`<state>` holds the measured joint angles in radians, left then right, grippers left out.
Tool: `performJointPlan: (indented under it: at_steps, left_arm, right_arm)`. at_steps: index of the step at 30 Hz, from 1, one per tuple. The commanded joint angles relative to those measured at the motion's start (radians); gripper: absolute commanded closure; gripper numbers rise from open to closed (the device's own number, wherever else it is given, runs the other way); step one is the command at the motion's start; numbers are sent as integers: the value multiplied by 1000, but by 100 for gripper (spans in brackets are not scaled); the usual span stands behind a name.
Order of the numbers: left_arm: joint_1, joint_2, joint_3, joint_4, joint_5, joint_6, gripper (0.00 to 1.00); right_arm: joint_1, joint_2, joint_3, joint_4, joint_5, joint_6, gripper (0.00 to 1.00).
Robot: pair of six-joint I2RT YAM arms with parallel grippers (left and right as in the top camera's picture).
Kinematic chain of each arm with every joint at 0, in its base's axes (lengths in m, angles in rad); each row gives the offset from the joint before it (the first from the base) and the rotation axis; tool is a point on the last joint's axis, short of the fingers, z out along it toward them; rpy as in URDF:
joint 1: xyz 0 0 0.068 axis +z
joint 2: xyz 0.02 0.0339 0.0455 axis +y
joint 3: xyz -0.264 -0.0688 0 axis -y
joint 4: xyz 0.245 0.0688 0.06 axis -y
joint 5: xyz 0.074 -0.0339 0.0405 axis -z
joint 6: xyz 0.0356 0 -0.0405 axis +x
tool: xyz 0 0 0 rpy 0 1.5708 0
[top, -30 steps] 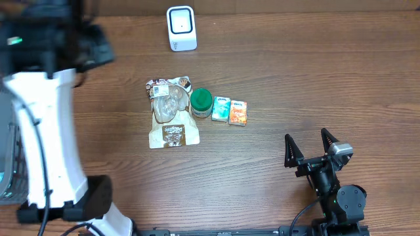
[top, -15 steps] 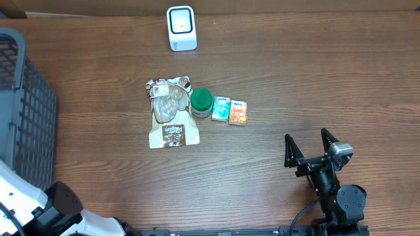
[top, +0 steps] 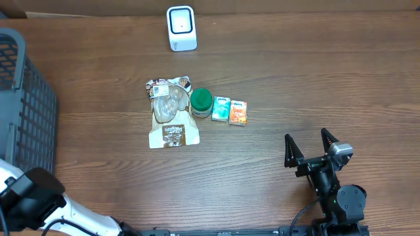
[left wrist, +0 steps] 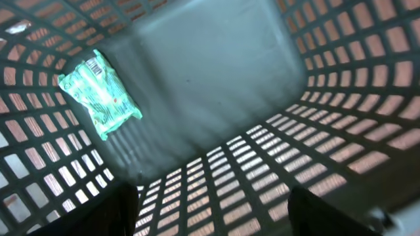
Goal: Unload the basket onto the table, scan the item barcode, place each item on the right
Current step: 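Retract the left gripper back into the basket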
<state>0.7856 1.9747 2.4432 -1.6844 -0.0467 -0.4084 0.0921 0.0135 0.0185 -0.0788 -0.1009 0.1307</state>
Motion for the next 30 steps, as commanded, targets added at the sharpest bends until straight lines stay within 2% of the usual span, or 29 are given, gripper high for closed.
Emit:
performJointPlan:
  at_steps: [1,8,13,22,30]
  left_arm:
    - [7,11,-2,-5,-35,-34,23]
    - [36,15,-38,0,-39,-42,24]
    - [44,15,-142,35,-65,-42,25]
    - [48,15,-385,178,-124,-45,27]
    - [54,15,-474,283,-161,-54,25]
  right_arm:
    - [-2,-11,-10,5,-5,4,0]
    - [-2,-11,-10,5,-5,4,0]
    - [-2,-11,-10,5,-5,4,0]
    - [-2,-11,-10,5,-5,4,0]
    - [-2,-11,-10,5,-5,4,0]
